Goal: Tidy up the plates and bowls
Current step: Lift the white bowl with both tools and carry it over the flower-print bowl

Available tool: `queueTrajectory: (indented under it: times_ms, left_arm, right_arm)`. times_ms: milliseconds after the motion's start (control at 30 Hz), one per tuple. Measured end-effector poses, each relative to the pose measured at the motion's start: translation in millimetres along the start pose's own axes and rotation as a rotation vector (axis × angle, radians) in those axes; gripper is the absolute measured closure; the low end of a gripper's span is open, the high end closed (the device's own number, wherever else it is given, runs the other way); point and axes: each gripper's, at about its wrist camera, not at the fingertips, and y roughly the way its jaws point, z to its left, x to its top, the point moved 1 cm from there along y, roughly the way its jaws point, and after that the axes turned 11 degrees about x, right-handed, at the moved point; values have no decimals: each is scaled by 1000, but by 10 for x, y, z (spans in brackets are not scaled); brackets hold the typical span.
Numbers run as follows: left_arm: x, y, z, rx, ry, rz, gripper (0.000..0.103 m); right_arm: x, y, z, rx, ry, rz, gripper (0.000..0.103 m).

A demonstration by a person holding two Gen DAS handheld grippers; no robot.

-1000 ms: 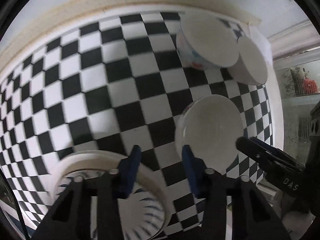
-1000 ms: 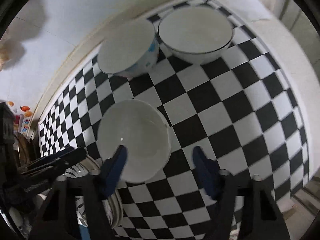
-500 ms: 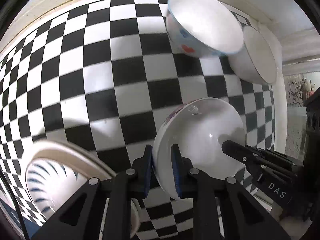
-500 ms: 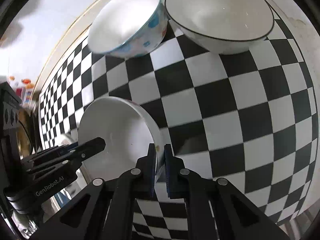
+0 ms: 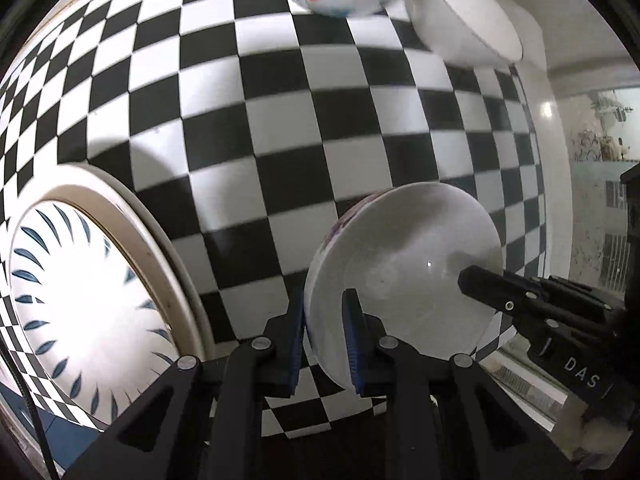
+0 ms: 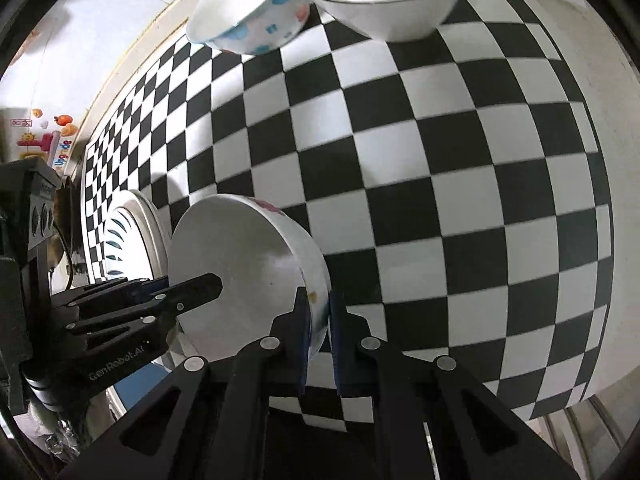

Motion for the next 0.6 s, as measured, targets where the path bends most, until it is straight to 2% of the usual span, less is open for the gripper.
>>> queueTrajectory:
  times_ms: [167,400,500,600]
  left_arm:
    - [-38,60,-35,20,10,10,87]
    - [-32,14,-27,20,-4,17,86]
    - [-25,-230,87,10,-46,-29,85]
    - [105,-545,290,-14,-104,-87,79]
  right_arm:
    - [-66,35,-92,2,11,10,93]
    - [14,70,-119,11,22,30,92]
    - [72,-53,-171,38,47,34,91]
    - [177,-345,-159,58,46,-19,91]
